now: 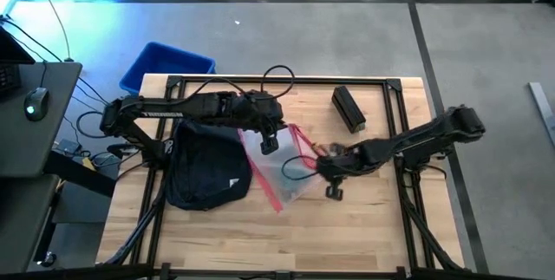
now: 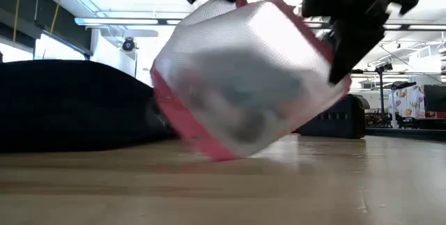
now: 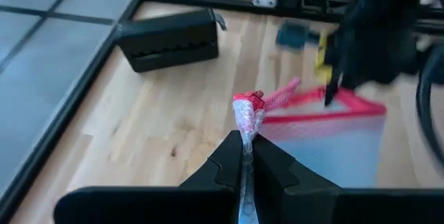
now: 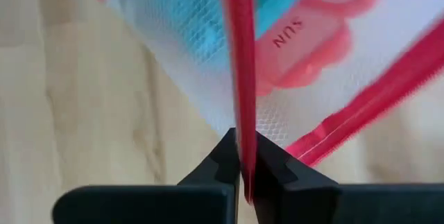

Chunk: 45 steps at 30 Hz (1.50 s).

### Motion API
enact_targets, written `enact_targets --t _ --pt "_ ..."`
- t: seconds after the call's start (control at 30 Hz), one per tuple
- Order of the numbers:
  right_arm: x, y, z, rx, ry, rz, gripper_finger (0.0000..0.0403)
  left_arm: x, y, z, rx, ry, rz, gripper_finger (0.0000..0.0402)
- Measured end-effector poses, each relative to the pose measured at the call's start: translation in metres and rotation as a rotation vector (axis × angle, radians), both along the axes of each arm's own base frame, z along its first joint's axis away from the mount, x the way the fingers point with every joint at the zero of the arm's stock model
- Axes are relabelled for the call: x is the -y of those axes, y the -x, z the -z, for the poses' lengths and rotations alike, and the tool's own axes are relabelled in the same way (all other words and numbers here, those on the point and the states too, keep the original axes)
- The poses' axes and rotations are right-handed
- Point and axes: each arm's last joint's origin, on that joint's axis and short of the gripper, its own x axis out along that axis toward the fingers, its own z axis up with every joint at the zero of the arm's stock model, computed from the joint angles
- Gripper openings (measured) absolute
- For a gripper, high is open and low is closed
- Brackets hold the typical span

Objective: Unpack backpack
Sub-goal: Close the transparent pink zip bag

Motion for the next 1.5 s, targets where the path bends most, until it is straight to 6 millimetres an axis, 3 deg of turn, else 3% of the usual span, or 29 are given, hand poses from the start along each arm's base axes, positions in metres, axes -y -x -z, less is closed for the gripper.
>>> enact_targets --t 0.17,0.3,0.57,0.83,1.17,1.5 --pt "0.015 0.049 -0.047 0.059 0.037 0.079 0.0000 0.001 0.008 -0.002 -0.025 0.016 -0.065 0.0000" --pt "0.020 0.064 -0.062 0.118 0.039 0.072 0.0000 0.011 0.005 0.014 -0.022 0.027 -0.052 0.0000" --pt "0.014 0.048 -0.038 -0.020 0.089 -0.015 0.0000 0.043 0.008 0.081 -0.052 0.028 -0.019 0.0000" --pt "0.000 0.037 -0.025 -0.059 0.049 -0.146 0.0000 0.053 0.021 0.119 -0.135 0.066 0.004 0.0002" --pt "-0.006 0.033 -0.025 -0.020 0.020 -0.193 0.0000 0.030 0.034 0.168 -0.146 0.231 0.014 0.0077" --pt "-0.007 0.029 -0.027 0.017 0.000 -0.173 0.0000 -0.002 0.050 0.194 -0.155 0.459 -0.122 0.0137"
